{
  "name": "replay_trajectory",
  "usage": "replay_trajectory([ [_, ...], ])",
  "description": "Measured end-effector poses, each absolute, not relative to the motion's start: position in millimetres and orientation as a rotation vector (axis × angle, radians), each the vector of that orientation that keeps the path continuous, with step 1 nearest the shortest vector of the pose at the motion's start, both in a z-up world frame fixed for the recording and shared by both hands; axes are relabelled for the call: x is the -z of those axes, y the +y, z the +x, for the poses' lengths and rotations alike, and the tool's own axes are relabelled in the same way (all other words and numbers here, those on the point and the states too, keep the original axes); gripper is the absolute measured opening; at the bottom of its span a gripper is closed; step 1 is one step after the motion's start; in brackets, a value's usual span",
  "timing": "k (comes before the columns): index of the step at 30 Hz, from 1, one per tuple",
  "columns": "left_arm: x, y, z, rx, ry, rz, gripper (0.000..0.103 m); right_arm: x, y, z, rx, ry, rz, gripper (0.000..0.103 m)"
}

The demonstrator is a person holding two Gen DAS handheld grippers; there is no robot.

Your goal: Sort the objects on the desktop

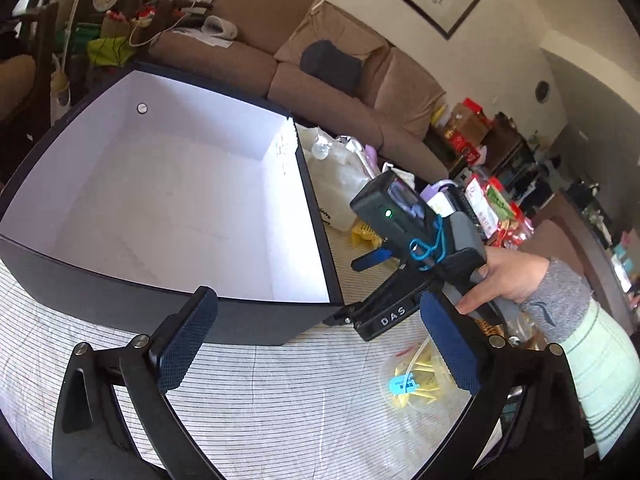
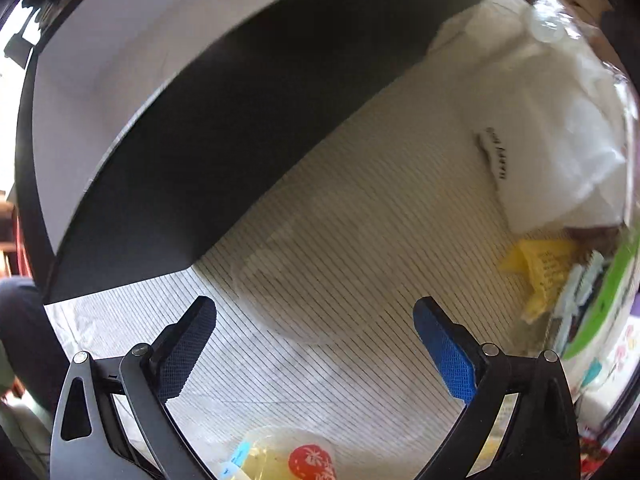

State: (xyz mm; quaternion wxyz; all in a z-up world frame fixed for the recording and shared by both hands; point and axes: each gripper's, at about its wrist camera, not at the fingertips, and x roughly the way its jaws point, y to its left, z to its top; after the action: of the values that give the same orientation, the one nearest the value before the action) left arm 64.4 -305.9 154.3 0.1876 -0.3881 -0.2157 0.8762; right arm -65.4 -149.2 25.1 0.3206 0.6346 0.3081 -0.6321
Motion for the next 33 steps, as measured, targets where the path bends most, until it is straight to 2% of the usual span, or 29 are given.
replay_trajectory([
  [3, -152, -314, 63, -2.468, -0.63, -1.101, 0.102, 0, -147, -82, 1.655, 0.828, 1.755, 0.101],
  [8, -148, -305, 62, -2.453, -0.588, -1.135, 0.102, 3, -120, -115, 1.768, 0.569, 1.811, 0.1],
  [9, -147, -301, 62, -2.447, -0.575, -1.138, 0.102, 1, -118, -116, 1.783, 0.543, 1.794, 0.098],
  [11, -146, -293, 62, -2.44, -0.538, -1.146, 0.102, -4, -116, -115, 1.821, 0.574, 1.759, 0.084],
  [12, -146, -288, 62, -2.437, -0.519, -1.152, 0.102, -7, -114, -113, 1.845, 0.636, 1.745, 0.061],
  [13, -145, -283, 63, -2.433, -0.501, -1.16, 0.102, -12, -109, -114, 1.843, 0.609, 1.742, 0.016],
  [14, -144, -278, 63, -2.427, -0.485, -1.168, 0.102, -14, -101, -116, 1.832, 0.541, 1.778, 0.003],
  [17, -142, -268, 64, -2.409, -0.462, -1.179, 0.102, -15, -95, -100, 1.831, 0.647, 1.752, 0.006],
  [24, -105, -250, 62, -2.348, -0.403, -1.402, 0.102, -14, -94, -66, 1.713, 0.713, 1.766, 0.006],
  [29, -65, -251, 59, -2.243, -0.572, -1.572, 0.102, -13, -99, -55, 1.613, 0.781, 1.791, 0.007],
  [32, -65, -242, 62, -2.28, -0.558, -1.547, 0.1, -19, -103, -67, 1.7, 0.822, 1.764, 0.008],
  [33, -64, -239, 62, -2.304, -0.536, -1.545, 0.099, -23, -105, -72, 1.752, 0.813, 1.733, 0.013],
])
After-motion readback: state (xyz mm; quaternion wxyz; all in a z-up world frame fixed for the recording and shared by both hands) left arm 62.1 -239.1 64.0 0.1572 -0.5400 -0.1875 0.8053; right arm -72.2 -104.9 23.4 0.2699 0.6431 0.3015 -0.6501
